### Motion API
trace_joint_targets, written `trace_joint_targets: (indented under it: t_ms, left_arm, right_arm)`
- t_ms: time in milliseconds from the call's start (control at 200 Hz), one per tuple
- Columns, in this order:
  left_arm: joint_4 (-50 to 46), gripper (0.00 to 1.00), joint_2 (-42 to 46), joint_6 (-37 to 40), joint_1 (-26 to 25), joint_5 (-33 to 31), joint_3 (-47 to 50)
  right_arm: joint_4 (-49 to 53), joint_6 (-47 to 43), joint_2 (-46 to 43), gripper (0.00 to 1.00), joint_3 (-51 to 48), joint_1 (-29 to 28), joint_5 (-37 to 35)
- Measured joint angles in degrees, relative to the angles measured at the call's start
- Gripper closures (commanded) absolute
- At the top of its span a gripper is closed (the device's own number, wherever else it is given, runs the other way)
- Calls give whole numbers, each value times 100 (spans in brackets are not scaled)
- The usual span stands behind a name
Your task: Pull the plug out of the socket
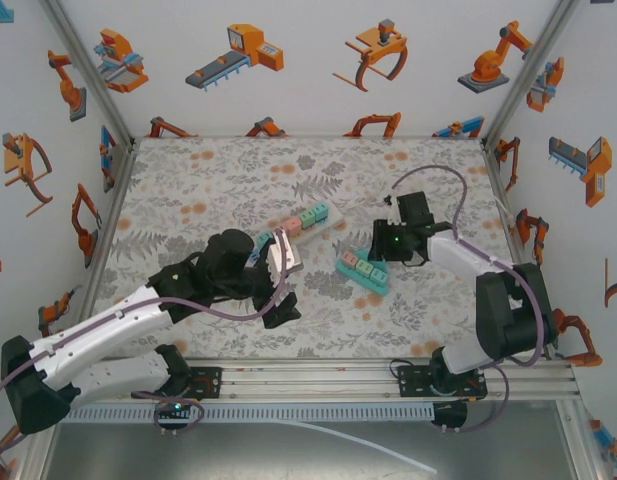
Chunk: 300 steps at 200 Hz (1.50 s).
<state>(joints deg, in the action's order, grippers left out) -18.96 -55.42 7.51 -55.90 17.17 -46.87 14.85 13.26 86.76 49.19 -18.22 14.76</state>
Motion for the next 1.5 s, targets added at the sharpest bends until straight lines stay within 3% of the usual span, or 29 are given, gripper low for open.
trace_joint_targets:
  t_ms: [215,426,626,816,981,1212,1347,1502]
  left_arm:
    - [693,3,586,-616,0,-1093,426]
    - [1191,3,732,-1443,0,-2002,723]
    - [1390,3,470,-2402,2,-2640,929]
    - [1427,3,120,-3204,216,-3005,944]
    - [1130,3,-660,-3866,726,-3084,428]
    - [1276,1,-1853,-3901,767,-2625,-289]
    - [1425,4,-2608,-3834,767,-2291,-623]
    - [1558,8,-3394,-3766,767,-1974,-1005]
  right_arm:
    - [-35,-675,356,55,286,-938,485]
    - [-476,-525,474,54,243,-1545,669]
    - [-741,-361,160,42,-92,-1709,538]
    - [-754,-612,-1176,26,-234,-1711,249]
    - [-1141,-1665,-2612,16,-555,-1711,168]
    - [-1034,-4159,-4048,12,-1639,-1714,629]
    - [-551,-5248,-4159,19,-1714,-1714,1005]
    - [-249,-5888,-3641,24,-1722,-1762,1121]
